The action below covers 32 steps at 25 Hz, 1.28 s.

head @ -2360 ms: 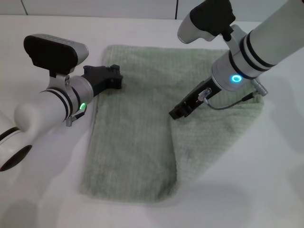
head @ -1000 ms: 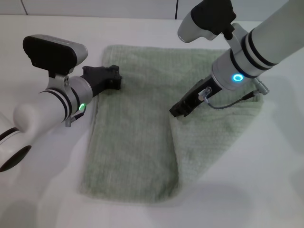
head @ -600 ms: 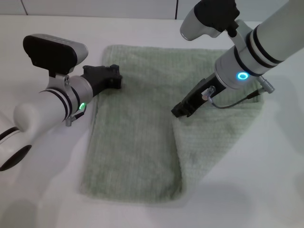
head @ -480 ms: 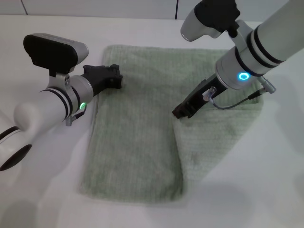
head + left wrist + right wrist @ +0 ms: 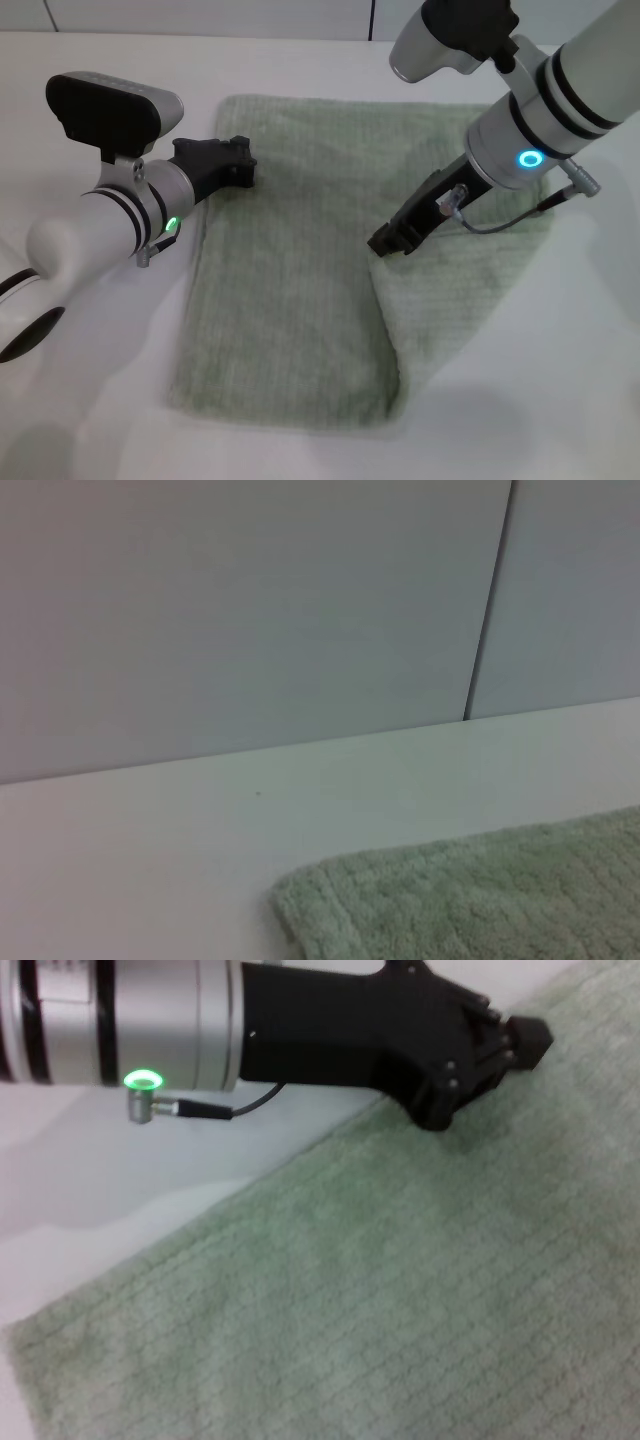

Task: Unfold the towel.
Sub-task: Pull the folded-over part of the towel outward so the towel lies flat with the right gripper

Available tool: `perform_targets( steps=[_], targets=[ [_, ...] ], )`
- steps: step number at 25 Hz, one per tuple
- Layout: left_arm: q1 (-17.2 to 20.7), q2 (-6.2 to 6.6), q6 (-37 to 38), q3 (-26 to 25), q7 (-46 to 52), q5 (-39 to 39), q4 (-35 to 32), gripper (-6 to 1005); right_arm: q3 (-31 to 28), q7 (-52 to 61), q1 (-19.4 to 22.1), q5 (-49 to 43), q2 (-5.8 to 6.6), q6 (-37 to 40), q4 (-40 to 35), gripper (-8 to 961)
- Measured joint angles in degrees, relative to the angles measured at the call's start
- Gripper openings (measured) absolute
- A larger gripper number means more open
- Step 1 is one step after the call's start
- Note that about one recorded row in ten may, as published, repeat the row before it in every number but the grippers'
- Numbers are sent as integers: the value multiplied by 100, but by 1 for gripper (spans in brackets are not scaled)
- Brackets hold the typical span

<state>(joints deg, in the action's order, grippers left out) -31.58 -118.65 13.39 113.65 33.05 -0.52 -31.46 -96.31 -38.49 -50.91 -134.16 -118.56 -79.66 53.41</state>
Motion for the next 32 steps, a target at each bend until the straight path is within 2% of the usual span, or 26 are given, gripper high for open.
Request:
perform_targets(
  steps=[11,22,32],
  targets=[
    [4,0,-3,0,-6,0,-10,-1,20,230,89,-6,-9,-328,242,51],
    [-14,0,-25,-40,-41,-1,-27,-1,33,707,355,-351,-14,-939,1121,50],
    [-22,-1,-30,-58,-45,-1,-27,-1,33,1052,481,-724,-9,-1449,1594,50]
  ],
)
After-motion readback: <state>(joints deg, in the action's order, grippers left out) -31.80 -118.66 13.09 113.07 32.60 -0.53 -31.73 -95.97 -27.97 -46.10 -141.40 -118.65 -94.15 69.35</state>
